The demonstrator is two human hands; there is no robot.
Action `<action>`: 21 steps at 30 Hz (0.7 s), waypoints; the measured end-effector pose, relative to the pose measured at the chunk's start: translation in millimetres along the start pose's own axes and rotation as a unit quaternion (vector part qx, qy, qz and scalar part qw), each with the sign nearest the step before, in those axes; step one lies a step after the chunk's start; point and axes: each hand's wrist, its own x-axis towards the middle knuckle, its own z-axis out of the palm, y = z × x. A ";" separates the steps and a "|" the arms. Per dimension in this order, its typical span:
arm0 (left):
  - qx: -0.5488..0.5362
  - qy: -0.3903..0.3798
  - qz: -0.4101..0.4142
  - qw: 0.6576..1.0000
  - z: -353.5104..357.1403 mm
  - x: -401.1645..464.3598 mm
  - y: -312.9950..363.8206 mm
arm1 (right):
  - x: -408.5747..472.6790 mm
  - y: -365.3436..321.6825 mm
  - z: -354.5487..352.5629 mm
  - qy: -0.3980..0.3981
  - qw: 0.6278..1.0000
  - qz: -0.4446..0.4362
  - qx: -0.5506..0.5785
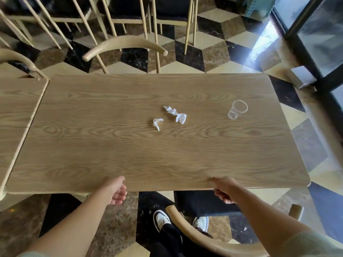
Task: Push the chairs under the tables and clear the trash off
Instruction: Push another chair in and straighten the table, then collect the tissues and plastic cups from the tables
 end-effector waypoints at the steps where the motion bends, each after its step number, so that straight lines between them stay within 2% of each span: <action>1: 0.010 0.001 0.023 1.000 5.2 -4.7 8.3 | 0.9 -7.5 -3.9 -0.007 1.000 -0.020 -0.023; 3: 0.018 0.008 0.070 0.997 19.6 -14.3 30.3 | 3.4 -25.8 -19.4 -0.008 0.996 -0.075 -0.044; 5: 0.013 0.013 0.108 0.994 37.8 -21.7 53.1 | 12.2 -45.4 -41.8 0.032 0.990 -0.124 -0.050; 8: 0.008 -0.008 0.155 0.988 67.8 -33.6 83.9 | 27.7 -74.8 -82.0 0.163 0.970 -0.163 -0.073; 11: 0.013 -0.030 0.184 0.982 92.6 -45.8 109.0 | 38.5 -103.7 -115.4 0.303 0.929 -0.212 -0.005; 13: 0.010 -0.035 0.196 0.980 110.1 -47.7 124.2 | 48.5 -125.6 -137.4 0.364 0.899 -0.243 0.026; 15: -0.006 -0.031 0.205 0.978 123.1 -46.8 135.3 | 62.5 -147.9 -154.0 0.365 0.893 -0.261 0.038; 18: -0.023 -0.012 0.236 0.971 132.9 -42.6 142.2 | 83.3 -169.4 -165.3 0.303 0.906 -0.296 0.012; 21: 0.031 0.031 0.296 0.954 132.6 -31.2 146.1 | 84.2 -181.7 -153.2 0.274 0.892 -0.360 -0.001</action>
